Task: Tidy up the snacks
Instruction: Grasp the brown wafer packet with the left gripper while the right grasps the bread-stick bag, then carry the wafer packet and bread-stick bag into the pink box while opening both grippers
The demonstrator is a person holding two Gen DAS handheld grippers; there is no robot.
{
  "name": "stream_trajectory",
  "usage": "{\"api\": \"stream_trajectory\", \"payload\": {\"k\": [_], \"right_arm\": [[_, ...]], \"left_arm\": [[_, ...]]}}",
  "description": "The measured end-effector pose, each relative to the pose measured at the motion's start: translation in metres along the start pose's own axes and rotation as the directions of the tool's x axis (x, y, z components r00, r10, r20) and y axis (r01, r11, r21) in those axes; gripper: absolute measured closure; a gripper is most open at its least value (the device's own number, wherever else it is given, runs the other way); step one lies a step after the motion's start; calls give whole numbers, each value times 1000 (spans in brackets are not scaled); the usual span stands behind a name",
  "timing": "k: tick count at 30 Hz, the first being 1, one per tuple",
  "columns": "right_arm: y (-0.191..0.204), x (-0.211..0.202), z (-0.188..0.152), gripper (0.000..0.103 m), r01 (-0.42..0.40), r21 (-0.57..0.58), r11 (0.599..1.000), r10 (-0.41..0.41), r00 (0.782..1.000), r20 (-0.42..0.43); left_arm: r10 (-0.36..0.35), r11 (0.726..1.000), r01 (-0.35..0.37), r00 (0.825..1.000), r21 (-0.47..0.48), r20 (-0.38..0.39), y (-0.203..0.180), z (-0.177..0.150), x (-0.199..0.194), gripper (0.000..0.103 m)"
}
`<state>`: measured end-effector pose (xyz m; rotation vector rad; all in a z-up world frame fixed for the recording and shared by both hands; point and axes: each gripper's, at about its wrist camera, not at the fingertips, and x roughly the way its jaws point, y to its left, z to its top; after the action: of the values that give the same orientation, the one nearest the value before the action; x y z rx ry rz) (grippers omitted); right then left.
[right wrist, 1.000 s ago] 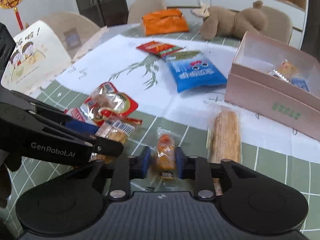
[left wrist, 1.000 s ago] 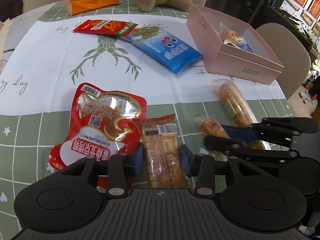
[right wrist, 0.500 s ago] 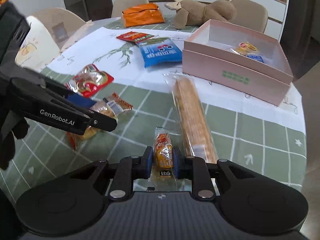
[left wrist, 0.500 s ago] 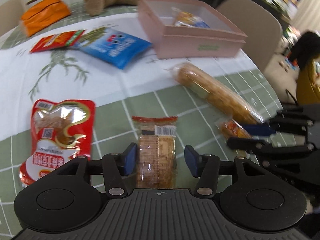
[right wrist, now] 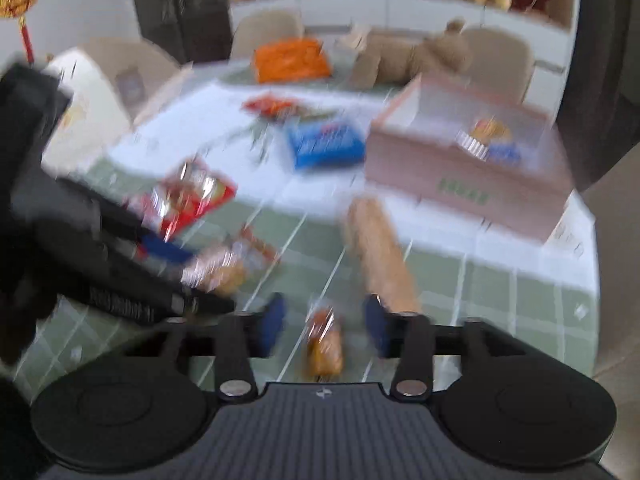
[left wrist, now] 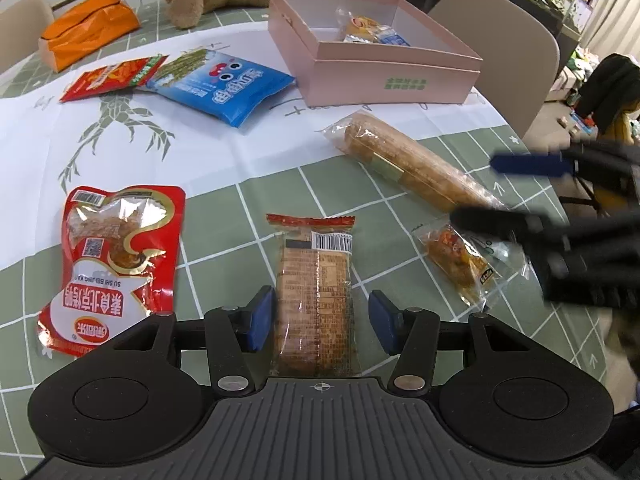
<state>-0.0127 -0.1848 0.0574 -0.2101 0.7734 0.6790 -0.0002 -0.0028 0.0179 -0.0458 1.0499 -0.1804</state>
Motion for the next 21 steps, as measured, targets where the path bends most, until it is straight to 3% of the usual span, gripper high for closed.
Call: {"api": "stream_trajectory", "payload": {"k": [2, 5, 8, 10, 12, 16, 21], "right_arm": [[-3, 3, 5, 41, 63, -14, 998, -62, 998, 30], [-13, 25, 9, 41, 118, -6, 993, -118, 993, -13], [-29, 51, 9, 48, 114, 75, 991, -106, 990, -95], [-33, 54, 7, 69, 94, 105, 990, -84, 991, -102], [-29, 50, 7, 74, 77, 80, 994, -69, 992, -101], [-34, 37, 5, 75, 33, 108, 994, -23, 995, -97], [-49, 6, 5, 75, 49, 172, 984, -40, 998, -58]], "left_arm": [[4, 1000, -4, 1000, -3, 4, 0, -1, 0, 47], [-6, 999, 6, 1000, -36, 9, 3, -1, -1, 47], [-25, 996, 26, 1000, -80, 9, 8, 0, -2, 47], [-37, 993, 38, 999, -114, 8, 12, 1, -3, 47], [-43, 989, 43, 999, -138, 6, 14, 2, -3, 47], [-32, 990, 32, 999, -139, 0, 12, 3, -2, 47], [-3, 994, 3, 1000, -112, -1, 6, 2, -2, 47]]}}
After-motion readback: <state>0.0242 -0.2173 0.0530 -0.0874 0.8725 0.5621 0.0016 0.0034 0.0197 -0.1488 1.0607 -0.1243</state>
